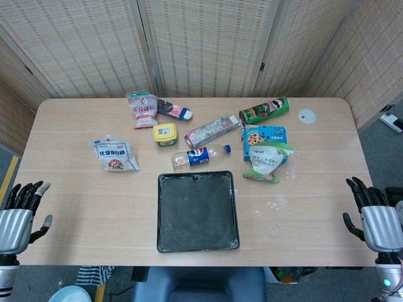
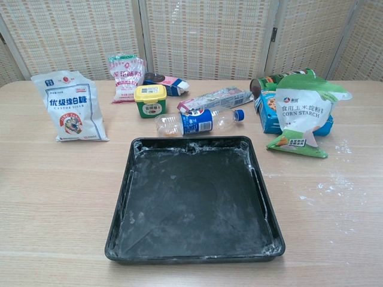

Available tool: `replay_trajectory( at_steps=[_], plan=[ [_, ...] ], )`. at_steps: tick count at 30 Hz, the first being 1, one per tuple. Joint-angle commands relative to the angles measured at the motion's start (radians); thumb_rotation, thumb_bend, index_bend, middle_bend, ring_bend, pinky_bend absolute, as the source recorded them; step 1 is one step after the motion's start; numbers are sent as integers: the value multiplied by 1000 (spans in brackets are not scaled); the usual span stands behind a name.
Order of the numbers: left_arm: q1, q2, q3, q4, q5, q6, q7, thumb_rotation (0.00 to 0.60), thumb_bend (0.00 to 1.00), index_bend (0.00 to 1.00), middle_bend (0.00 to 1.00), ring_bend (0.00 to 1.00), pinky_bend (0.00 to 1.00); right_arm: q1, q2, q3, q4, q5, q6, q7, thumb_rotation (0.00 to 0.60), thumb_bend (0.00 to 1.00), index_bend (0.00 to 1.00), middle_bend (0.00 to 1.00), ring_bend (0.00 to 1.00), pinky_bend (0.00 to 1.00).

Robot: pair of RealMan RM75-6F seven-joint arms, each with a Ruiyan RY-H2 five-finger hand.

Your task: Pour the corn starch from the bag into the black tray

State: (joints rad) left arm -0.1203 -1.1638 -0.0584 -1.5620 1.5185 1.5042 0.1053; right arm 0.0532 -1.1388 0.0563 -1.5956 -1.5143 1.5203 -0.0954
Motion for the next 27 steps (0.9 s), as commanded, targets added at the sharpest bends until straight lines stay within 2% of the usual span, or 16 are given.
replay_trajectory(
  at_steps=[1, 14, 23, 27],
  plan=[
    [-3, -5, 1, 3, -5, -8, 6, 600, 459, 147, 132, 114, 0, -2, 1, -2, 0, -1, 0, 2, 600, 409, 67, 125, 226, 173],
    [-3, -13, 3, -5, -5, -6, 29, 600, 460, 149, 132, 114, 0, 16, 0, 7, 19, -3, -23, 44, 600, 410, 67, 161, 279, 231],
    [4, -21, 13, -6, 6, 3, 31, 600, 460, 159, 132, 120, 0, 112, 27, 47, -33, 6, -139, 67, 600, 410, 67, 198, 297, 262],
    [13, -21, 12, 6, 0, 14, 23, 600, 460, 162, 132, 121, 0, 170, 42, 73, -41, 24, -212, 76, 600, 405, 67, 198, 302, 305]
  ],
)
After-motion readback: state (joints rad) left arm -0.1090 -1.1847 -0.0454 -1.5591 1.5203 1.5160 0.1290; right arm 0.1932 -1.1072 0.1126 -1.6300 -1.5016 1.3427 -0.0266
